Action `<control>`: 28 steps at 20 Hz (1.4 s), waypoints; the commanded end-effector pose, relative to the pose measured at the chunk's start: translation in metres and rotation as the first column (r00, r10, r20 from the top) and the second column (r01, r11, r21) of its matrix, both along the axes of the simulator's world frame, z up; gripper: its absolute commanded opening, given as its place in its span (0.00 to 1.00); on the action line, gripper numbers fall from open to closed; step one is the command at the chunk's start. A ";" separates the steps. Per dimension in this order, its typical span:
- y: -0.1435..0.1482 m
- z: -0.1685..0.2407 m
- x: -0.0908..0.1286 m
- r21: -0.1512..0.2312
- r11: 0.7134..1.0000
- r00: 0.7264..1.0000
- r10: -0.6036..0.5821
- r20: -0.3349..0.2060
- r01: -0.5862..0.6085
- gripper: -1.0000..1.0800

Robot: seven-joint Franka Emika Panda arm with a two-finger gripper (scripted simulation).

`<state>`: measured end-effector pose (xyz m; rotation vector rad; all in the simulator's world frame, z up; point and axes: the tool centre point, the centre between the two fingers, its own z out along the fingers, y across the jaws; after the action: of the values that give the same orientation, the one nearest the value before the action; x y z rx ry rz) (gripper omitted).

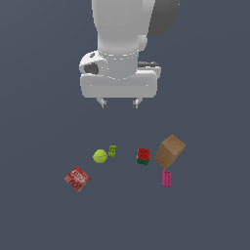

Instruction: Pick up a designated object from a clutter of objects.

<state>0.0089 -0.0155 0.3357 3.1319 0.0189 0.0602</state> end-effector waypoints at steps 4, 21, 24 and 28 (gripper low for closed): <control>-0.009 -0.022 0.009 0.001 1.000 1.000 0.028 -0.005 -0.028 0.96; -0.081 -0.188 0.036 0.008 0.975 0.974 0.223 -0.030 -0.223 0.96; -0.090 -0.211 0.035 0.008 0.969 0.968 0.249 -0.033 -0.249 0.96; -0.099 -0.232 0.033 0.009 0.962 0.962 0.272 -0.037 -0.272 0.96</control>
<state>0.0422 -0.1118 0.1108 3.1118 0.4342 0.0022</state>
